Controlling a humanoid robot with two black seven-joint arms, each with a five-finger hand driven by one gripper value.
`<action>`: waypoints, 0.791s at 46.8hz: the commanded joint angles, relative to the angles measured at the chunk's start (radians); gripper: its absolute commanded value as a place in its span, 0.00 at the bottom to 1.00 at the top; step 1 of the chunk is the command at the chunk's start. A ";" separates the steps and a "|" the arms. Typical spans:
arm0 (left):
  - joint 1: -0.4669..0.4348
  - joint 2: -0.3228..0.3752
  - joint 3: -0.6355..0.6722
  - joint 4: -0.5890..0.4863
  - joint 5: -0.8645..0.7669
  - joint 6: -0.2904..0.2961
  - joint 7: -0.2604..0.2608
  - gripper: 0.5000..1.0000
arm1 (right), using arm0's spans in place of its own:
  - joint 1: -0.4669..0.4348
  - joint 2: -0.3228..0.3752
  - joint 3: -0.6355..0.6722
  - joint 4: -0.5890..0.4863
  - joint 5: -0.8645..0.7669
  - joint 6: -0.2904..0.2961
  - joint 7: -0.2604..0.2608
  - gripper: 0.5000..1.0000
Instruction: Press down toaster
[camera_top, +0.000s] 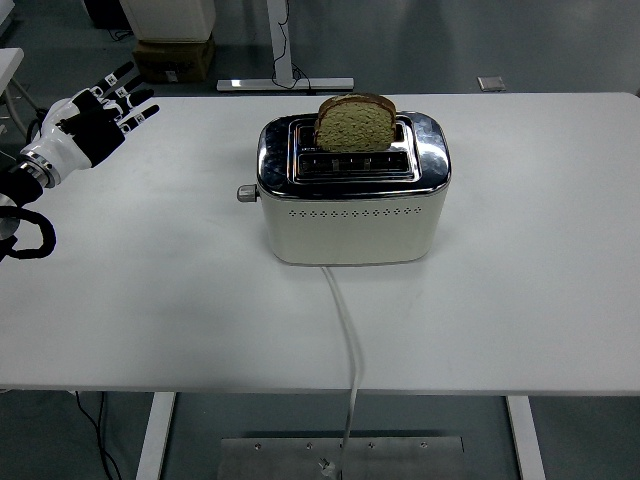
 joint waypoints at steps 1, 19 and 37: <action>0.000 -0.002 0.001 0.001 0.000 -0.001 0.000 1.00 | 0.000 0.000 0.000 0.000 0.000 0.000 0.000 1.00; 0.000 0.000 -0.002 0.001 0.000 -0.001 0.000 1.00 | 0.000 0.000 0.000 0.000 0.000 0.000 0.000 1.00; 0.012 -0.006 -0.002 -0.001 -0.002 -0.005 0.000 1.00 | 0.000 0.000 0.000 0.000 0.000 0.000 0.000 1.00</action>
